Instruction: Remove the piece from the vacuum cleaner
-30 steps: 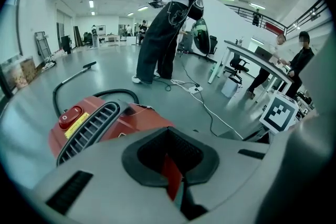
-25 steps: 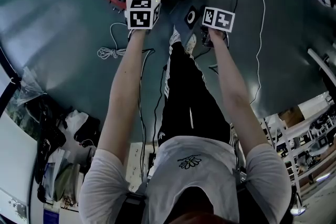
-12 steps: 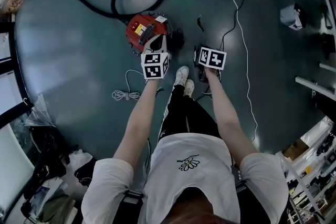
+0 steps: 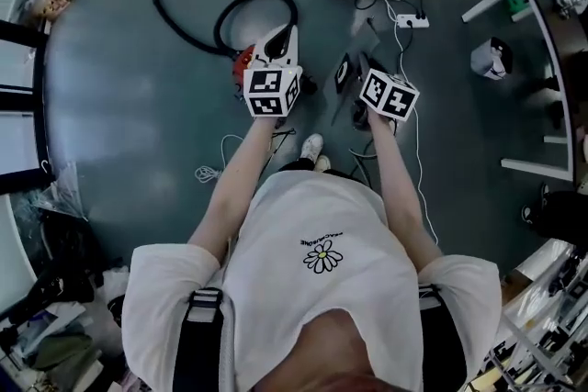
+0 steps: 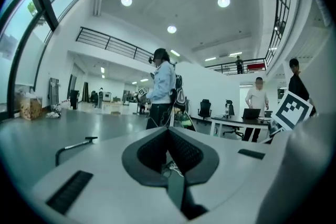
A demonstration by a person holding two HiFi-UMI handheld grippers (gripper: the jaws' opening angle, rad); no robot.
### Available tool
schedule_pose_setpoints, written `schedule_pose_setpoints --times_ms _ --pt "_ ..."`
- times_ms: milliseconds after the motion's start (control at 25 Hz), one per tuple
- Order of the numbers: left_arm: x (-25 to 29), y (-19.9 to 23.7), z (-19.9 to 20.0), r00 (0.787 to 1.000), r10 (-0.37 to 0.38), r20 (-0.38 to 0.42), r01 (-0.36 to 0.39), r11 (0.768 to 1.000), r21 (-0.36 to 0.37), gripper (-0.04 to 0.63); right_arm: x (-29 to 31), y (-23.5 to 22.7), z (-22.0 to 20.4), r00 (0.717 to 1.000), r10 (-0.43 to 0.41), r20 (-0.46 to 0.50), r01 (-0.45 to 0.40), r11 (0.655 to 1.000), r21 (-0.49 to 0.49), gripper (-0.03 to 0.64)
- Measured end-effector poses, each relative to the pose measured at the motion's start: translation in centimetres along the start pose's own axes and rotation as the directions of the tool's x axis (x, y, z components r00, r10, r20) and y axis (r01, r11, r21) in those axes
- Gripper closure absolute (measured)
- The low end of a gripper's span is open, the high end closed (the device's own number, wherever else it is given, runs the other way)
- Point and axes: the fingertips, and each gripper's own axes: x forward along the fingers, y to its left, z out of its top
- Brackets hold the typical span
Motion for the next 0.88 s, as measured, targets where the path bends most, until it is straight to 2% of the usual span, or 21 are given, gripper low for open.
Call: schedule_pose_setpoints --times_ms 200,480,760,880 --pt "-0.9 -1.0 6.0 0.991 0.003 0.133 -0.007 1.000 0.027 0.591 -2.9 2.1 5.7 0.989 0.040 0.140 -0.038 0.999 -0.015 0.591" --pt "-3.2 -3.6 9.7 0.984 0.002 0.180 -0.023 0.993 0.114 0.591 -7.8 5.2 10.8 0.952 0.089 0.293 -0.049 0.989 -0.143 0.591" --pt "-3.8 -5.9 13.1 0.965 -0.052 0.256 0.028 0.995 0.097 0.591 -12.1 8.1 14.1 0.902 0.154 0.404 -0.050 0.965 -0.257 0.591" --pt "-3.7 -6.9 14.6 0.955 -0.068 0.290 0.038 0.993 0.109 0.591 -13.4 8.4 15.2 0.880 0.151 0.450 -0.003 0.950 -0.313 0.591"
